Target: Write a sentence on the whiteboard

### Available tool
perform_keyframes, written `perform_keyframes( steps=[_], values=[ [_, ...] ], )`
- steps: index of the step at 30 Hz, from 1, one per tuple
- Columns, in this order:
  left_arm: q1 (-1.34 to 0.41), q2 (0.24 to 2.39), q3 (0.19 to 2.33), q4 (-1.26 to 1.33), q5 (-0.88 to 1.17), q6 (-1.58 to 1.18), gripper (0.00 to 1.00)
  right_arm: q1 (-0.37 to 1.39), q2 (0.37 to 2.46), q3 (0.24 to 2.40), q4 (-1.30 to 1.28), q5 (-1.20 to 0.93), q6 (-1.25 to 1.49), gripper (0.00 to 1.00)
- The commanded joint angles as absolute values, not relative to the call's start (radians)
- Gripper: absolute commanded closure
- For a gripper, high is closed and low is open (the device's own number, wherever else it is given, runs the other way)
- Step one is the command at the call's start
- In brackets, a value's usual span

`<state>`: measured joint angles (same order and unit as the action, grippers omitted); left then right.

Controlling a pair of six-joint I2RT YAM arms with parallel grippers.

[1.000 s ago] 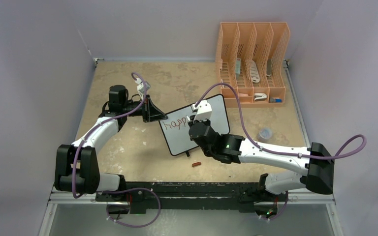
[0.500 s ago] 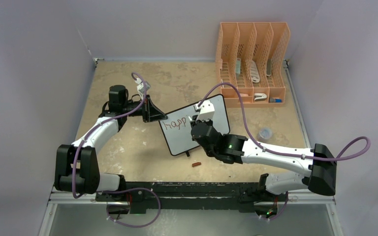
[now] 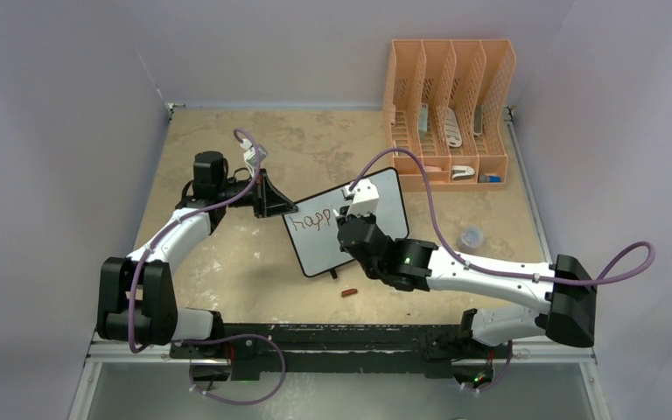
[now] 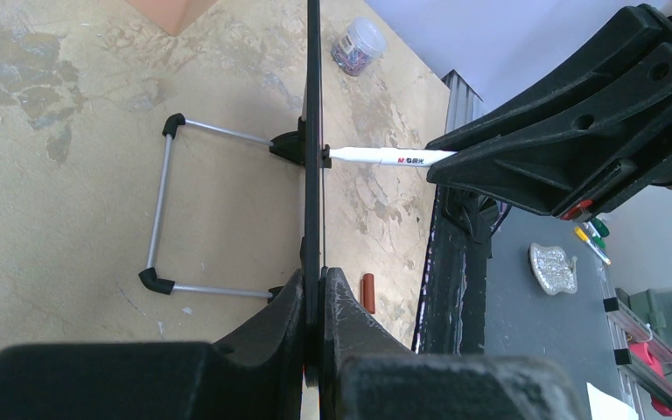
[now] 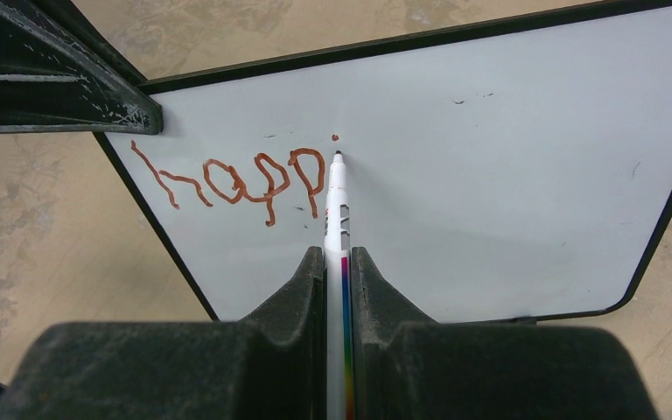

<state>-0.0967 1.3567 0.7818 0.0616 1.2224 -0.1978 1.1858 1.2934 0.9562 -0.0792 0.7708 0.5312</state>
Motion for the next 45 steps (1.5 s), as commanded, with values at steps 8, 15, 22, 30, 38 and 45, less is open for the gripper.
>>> perform_keyframes(
  steps=[8,15,22,30,38,45],
  values=[
    [-0.118,1.375,0.789,0.026,1.221,-0.169,1.0,1.183,1.308,0.977,-0.08,0.772,0.543,1.0],
    [-0.118,1.376,0.79,0.026,1.22,-0.169,1.0,1.183,1.316,0.976,-0.112,0.764,0.559,1.0],
    [-0.118,1.376,0.79,0.026,1.219,-0.169,1.0,1.183,1.31,0.975,-0.14,0.766,0.578,1.0],
    [-0.118,1.377,0.789,0.026,1.218,-0.169,1.0,1.183,1.314,0.973,-0.154,0.742,0.592,1.0],
    [-0.119,1.377,0.789,0.026,1.218,-0.169,1.0,1.184,1.321,0.973,-0.161,0.721,0.597,1.0],
    [-0.118,1.377,0.79,0.025,1.218,-0.169,1.0,1.186,1.287,0.977,-0.164,0.737,0.592,1.0]
  ],
)
